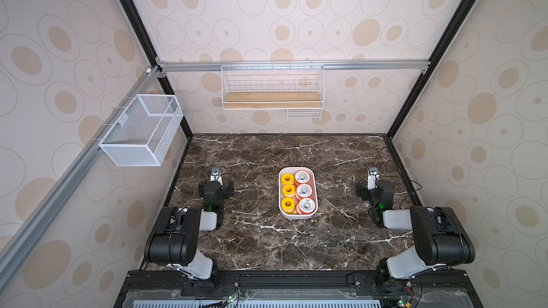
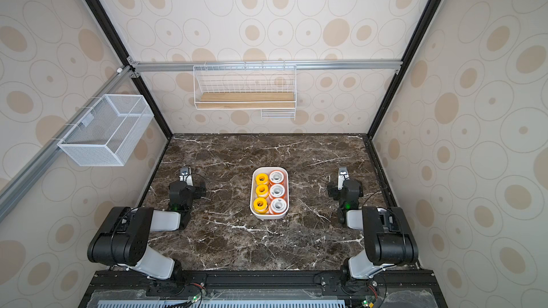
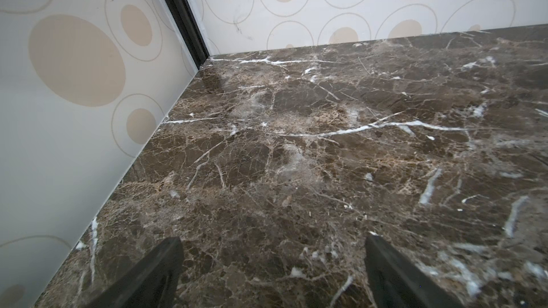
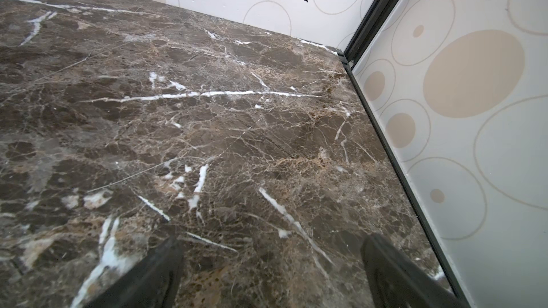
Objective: Put the sealing tape into the storage box
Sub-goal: Reset both arms
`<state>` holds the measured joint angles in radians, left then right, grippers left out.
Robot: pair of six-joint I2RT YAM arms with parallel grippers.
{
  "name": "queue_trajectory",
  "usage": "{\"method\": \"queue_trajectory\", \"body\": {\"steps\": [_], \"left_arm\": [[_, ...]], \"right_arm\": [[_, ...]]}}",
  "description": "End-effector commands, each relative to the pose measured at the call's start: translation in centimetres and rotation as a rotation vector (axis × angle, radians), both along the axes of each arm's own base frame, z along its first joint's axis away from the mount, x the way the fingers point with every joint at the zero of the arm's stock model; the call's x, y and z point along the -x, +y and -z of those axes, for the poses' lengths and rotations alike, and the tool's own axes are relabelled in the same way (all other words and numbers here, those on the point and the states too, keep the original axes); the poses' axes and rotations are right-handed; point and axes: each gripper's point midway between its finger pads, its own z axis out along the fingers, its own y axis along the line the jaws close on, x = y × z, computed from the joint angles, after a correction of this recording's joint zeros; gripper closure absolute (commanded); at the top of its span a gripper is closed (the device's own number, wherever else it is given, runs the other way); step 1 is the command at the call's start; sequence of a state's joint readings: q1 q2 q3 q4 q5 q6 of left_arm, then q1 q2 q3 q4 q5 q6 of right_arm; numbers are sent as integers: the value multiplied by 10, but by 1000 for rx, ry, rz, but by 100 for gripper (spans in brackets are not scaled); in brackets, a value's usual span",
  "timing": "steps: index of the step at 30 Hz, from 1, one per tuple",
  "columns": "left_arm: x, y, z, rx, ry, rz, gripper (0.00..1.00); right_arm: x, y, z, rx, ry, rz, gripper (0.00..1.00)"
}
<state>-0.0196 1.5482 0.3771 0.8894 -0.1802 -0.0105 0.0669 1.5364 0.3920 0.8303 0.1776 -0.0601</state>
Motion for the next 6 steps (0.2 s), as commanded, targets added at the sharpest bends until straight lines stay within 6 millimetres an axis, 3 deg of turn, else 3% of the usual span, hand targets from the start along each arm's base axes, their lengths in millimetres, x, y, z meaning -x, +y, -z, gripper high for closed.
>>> {"method": "queue_trajectory", "body": {"steps": [1, 6], "left_arm": [[-8, 2, -10, 1, -24, 4, 1], [-8, 3, -10, 4, -23, 6, 1]], "right_arm": [[-4, 0, -3, -12, -8, 3, 0], [-3, 0, -3, -14, -7, 3, 0]]}}
